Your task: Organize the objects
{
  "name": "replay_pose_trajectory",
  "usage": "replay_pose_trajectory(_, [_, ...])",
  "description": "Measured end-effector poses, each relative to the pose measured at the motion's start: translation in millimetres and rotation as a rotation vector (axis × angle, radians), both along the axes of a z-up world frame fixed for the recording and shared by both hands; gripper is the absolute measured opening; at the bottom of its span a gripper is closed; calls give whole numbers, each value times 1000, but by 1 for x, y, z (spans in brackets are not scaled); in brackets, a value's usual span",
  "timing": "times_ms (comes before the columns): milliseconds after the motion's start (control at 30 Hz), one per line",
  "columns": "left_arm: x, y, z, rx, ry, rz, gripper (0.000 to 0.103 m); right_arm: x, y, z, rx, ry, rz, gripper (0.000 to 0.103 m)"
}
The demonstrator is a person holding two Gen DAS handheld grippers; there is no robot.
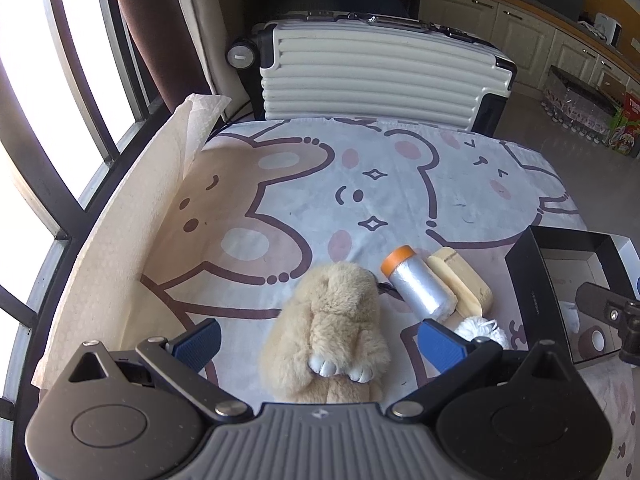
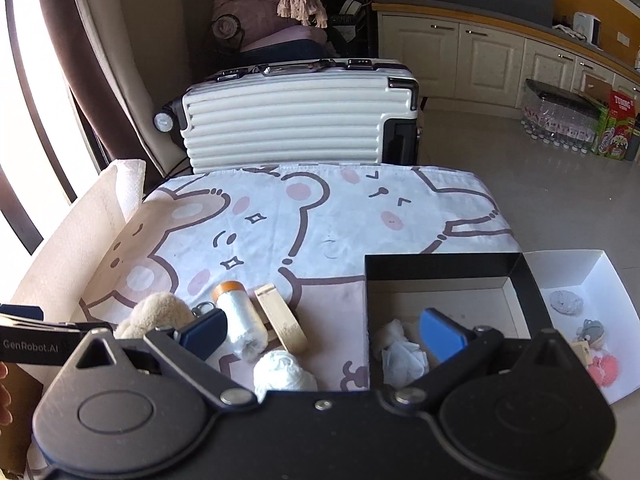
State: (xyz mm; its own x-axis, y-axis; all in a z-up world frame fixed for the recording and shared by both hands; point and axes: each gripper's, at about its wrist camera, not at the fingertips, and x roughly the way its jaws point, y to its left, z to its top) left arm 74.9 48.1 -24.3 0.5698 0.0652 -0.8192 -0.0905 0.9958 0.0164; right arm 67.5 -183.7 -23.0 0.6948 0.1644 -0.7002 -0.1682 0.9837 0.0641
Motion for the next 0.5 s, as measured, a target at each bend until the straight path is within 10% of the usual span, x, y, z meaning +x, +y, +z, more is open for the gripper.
replay_pose_trajectory(500, [19, -6, 0, -21, -32, 67, 103, 35, 25, 20, -35, 68, 100, 103])
